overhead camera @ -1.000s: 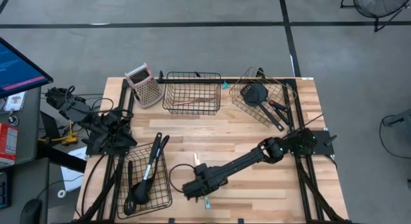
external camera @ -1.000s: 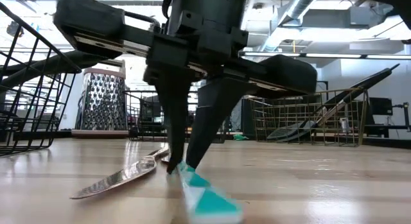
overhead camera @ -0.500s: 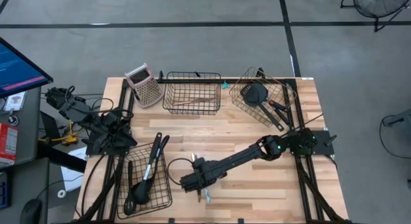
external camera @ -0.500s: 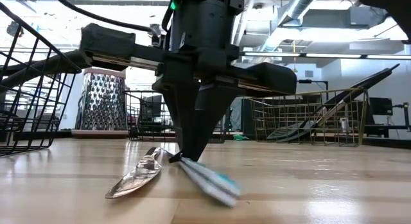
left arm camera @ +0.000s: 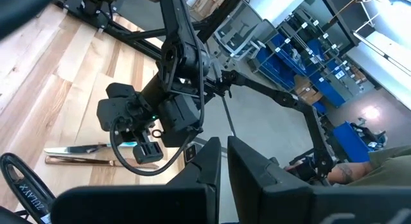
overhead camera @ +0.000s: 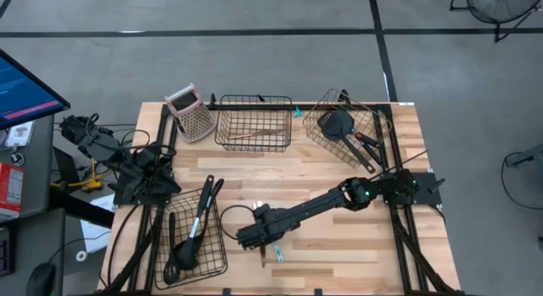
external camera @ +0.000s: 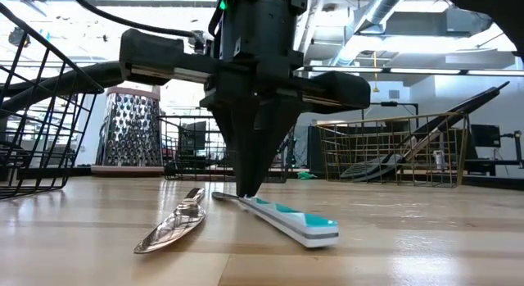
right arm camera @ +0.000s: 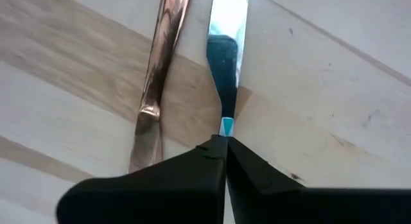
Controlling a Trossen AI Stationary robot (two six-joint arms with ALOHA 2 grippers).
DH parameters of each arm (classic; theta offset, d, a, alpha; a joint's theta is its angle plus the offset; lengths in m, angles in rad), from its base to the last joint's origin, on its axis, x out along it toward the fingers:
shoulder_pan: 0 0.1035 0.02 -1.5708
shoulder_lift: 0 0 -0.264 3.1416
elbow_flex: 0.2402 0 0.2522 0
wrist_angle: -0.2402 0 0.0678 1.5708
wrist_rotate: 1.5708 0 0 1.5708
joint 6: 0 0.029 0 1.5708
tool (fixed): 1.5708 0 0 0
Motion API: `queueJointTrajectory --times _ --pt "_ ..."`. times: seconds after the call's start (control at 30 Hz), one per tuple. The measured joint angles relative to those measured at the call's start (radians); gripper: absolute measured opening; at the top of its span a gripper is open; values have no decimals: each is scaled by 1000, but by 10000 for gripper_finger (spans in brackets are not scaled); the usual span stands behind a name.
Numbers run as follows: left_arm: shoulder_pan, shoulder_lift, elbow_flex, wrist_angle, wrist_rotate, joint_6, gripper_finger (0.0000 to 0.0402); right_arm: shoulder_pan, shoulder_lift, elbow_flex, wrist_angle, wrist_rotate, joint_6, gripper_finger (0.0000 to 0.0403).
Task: Pick & Place Kitchen Items
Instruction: Put the blue knife into the top black wire basket
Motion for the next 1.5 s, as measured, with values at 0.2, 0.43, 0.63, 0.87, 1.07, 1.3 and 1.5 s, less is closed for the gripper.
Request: queueJointTrajectory --times 0.2,0.43,0.63,0.87,1.07,1.3,1.5 --pt "0 0 0 0 0 0 11 1 -1 0 1 -1 -55 0" --pt "0 0 0 0 -5 15 11 -5 -2 0 22 2 -97 10" --pt "0 0 0 0 -5 16 11 -12 -2 0 30 -1 -97 94" --pt "0 0 0 0 -5 16 11 -16 20 1 40 -6 -105 202" --pt "0 0 0 1 -5 16 11 -16 42 5 43 -79 -130 201" --pt "0 0 0 1 -6 17 11 -28 47 2 7 -103 -130 54" --pt "0 0 0 0 -9 17 11 -46 47 2 32 -140 -169 15"
